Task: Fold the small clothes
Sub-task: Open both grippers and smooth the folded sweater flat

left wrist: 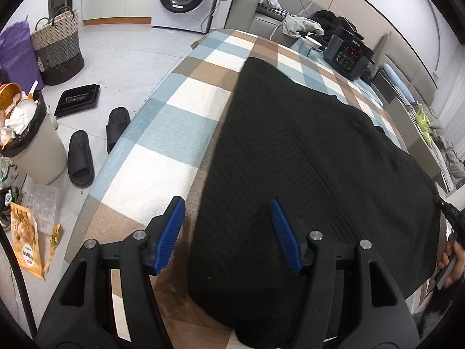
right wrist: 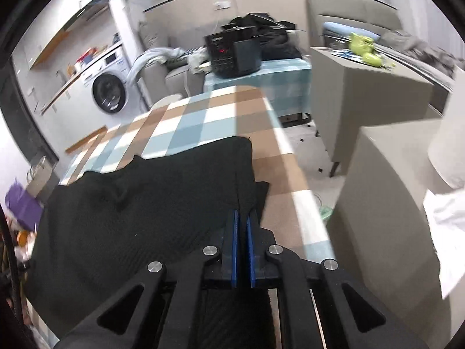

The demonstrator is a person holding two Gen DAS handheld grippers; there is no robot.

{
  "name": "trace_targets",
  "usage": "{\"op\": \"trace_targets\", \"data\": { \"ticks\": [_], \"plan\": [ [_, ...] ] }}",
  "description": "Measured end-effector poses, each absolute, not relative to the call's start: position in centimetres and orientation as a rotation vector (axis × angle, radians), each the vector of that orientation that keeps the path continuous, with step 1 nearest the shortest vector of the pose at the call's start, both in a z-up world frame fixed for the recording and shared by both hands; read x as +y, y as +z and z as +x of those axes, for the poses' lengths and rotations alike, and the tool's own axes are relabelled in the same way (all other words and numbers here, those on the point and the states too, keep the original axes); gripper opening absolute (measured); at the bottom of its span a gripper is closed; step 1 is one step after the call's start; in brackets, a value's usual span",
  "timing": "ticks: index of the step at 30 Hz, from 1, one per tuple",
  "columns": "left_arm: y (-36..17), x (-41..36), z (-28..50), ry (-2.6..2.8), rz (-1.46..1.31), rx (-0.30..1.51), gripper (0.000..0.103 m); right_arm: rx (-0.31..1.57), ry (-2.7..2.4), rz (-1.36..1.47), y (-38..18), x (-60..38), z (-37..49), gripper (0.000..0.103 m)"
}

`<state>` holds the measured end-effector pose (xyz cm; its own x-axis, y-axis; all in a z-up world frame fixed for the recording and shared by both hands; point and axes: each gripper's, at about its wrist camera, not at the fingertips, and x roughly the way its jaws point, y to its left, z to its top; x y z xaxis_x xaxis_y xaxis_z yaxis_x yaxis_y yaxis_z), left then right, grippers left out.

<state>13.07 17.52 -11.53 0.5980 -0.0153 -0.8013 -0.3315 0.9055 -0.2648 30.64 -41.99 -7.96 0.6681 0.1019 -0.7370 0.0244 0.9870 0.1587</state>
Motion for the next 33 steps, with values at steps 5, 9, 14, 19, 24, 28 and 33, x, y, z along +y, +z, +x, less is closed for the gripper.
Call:
{"op": "trace_targets", "data": {
  "ticks": [5,9,14,19,24,28,33],
  "plan": [
    [-11.8,17.7,12.7,0.181,-0.418,0.926,0.059,0.908,0.034,0.17,-9.3,-41.8,31.4,0.008],
    [-11.7,17.5,13.0,0.168,-0.406,0.924,0.059,0.907,0.068,0.242,-8.9,-42.2,31.0,0.024],
    [-11.8,17.0,12.9,0.113,-0.416,0.93,0.051,0.947,0.076,0.245,-8.9,-42.1,29.9,0.033],
    [-11.6,16.5,11.4,0.069,-0.387,0.932,0.047,0.92,0.107,0.286,-8.7,-42.2,25.3,0.045],
    [-11.1,16.8,9.3,0.041,-0.433,0.939,0.048,0.902,0.13,0.337,-8.6,-42.7,20.8,0.045],
    [-10.8,16.4,8.1,0.045,-0.427,0.938,0.053,0.905,0.112,0.384,-8.9,-43.5,18.0,0.049],
    [-11.0,15.8,7.1,0.046,-0.433,0.941,0.057,0.926,0.125,0.451,-10.4,-43.9,15.8,0.05]
  ]
}}
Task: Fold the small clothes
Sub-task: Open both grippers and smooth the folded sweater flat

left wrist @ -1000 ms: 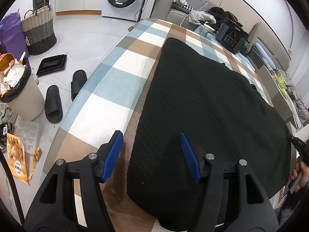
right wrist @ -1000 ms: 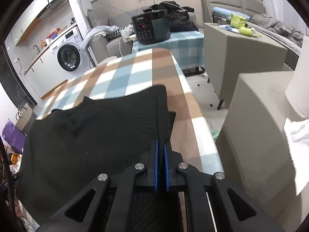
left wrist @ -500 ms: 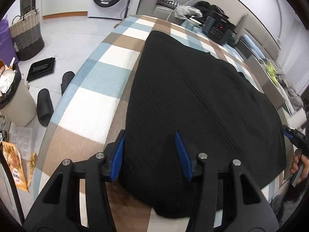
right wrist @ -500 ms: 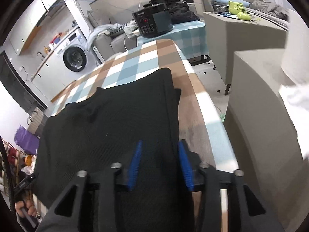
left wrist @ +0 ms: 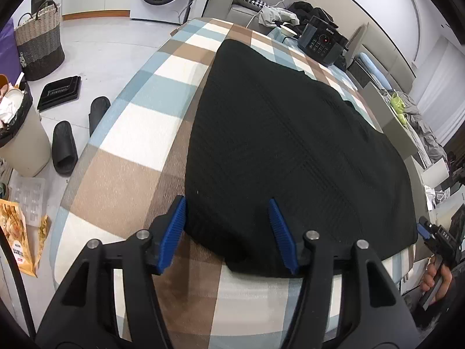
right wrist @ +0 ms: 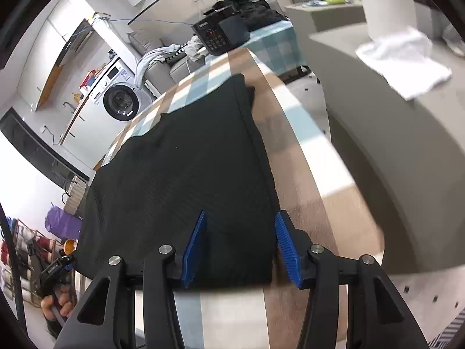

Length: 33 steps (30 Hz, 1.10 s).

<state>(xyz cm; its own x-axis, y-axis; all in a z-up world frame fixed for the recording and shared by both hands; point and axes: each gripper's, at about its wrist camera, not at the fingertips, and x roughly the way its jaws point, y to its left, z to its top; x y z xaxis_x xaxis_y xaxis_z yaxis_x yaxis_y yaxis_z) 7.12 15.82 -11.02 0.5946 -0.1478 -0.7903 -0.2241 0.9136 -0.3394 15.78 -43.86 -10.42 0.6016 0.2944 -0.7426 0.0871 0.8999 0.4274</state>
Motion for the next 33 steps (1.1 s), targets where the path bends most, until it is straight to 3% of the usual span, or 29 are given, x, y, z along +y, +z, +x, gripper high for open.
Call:
{"op": "trace_targets", "data": {
  "ticks": [5,7,23,33],
  "plan": [
    [-10.9,16.2,5.1,0.037,-0.463,0.942,0.061,0.932,0.135,0.469,-11.0,-43.7,14.9,0.051],
    [-10.9,16.3,4.1,0.034,-0.453,0.937,0.067,0.932,0.15,0.475,-11.0,-43.6,15.0,0.059],
    [-10.5,13.6,5.2,-0.026,-0.339,0.917,0.067,0.953,0.161,0.472,-10.9,-43.6,15.0,0.059],
    [-10.6,17.9,1.8,0.171,-0.364,0.889,0.067,0.963,0.164,0.464,-11.2,-43.4,15.4,0.059]
  ]
}}
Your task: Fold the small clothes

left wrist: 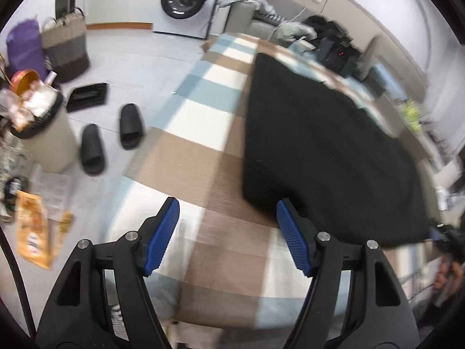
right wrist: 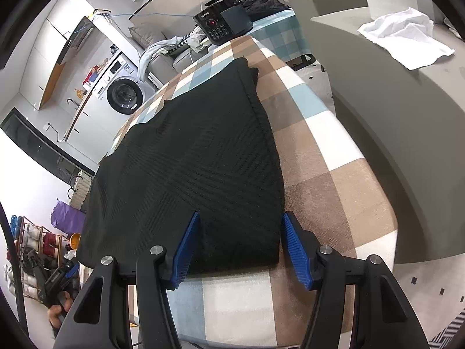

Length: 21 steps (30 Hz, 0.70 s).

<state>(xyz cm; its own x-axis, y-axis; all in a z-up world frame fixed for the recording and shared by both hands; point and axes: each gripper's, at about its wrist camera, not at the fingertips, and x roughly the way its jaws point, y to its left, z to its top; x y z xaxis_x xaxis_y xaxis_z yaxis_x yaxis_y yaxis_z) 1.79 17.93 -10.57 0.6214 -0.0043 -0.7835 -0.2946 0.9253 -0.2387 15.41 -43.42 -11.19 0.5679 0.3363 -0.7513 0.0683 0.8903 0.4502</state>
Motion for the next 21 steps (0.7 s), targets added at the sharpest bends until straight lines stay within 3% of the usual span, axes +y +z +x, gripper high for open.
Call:
{"op": "trace_targets", "data": {
  "ticks": [6,8,9,10,13,21],
  "plan": [
    [-10.9,15.7,3.7,0.091,-0.267,0.922,0.066,0.963,0.168,0.465,-11.2,-43.4,15.2,0.059],
    [-11.3,15.4,4.5,0.076,-0.27,0.932,0.06,0.962,0.167,0.469,-11.2,-43.4,15.1,0.059],
    [-11.4,15.4,4.8,0.062,-0.287,0.931,0.051,0.962,0.166,0.469,-11.2,-43.5,15.2,0.059],
    [-11.6,15.4,5.1,0.036,-0.312,0.926,0.035,0.963,0.165,0.469,-11.3,-43.5,15.2,0.059],
    [-11.4,15.1,5.3,-0.003,-0.332,0.895,0.009,0.966,0.162,0.465,-11.3,-43.5,15.2,0.059],
    [-9.0,16.3,2.8,-0.059,-0.333,0.842,0.005,0.972,0.145,0.457,-11.4,-43.8,15.5,0.059]
  ]
}}
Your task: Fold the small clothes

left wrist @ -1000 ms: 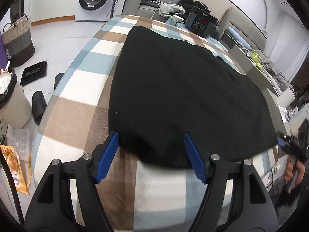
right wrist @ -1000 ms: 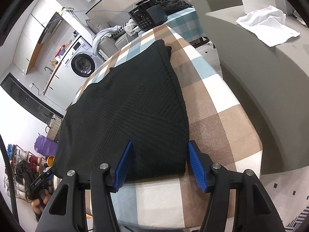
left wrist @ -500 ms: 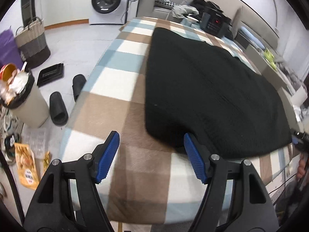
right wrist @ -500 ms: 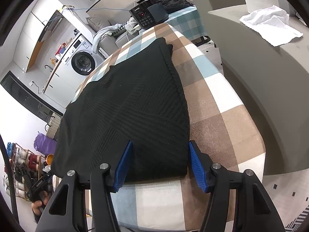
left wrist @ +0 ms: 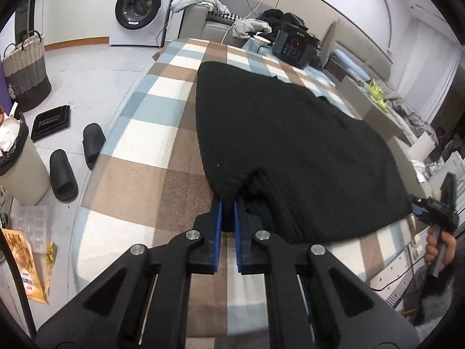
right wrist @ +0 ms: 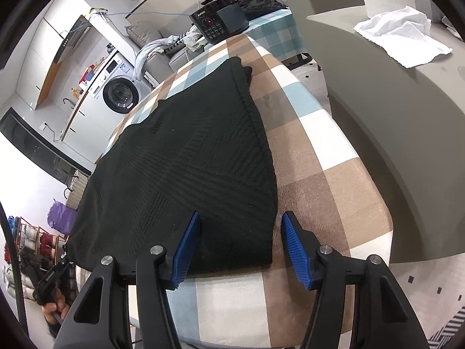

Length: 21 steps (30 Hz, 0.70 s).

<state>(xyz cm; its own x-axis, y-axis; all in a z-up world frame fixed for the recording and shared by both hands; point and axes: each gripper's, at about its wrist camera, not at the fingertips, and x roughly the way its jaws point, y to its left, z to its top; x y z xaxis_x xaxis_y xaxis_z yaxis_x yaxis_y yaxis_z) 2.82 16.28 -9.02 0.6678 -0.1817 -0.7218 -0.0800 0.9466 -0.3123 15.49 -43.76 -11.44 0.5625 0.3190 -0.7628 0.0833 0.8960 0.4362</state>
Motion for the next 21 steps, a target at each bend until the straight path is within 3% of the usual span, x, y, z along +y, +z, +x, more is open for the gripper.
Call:
{"op": "trace_targets", "data": {
  "ticks": [13,14,16,18,21],
  "plan": [
    [-10.9,19.4,1.3,0.034,-0.44,0.884,0.005,0.982,0.197,0.403,-11.5,-43.0,15.3,0.057],
    [-10.9,19.4,1.3,0.029,-0.454,0.881,0.005,0.971,0.192,0.374,-11.5,-42.7,15.4,0.05],
    [-10.8,19.1,1.4,0.02,-0.464,0.883,0.006,0.971,0.17,0.323,-11.5,-42.2,15.7,0.017],
    [-10.9,18.6,1.8,0.024,-0.458,0.895,0.006,0.905,0.193,0.301,-10.3,-41.8,15.1,0.008],
    [-10.8,17.8,2.3,0.018,-0.466,0.902,0.009,0.836,0.162,0.248,-8.5,-41.8,14.4,0.007]
  ]
}}
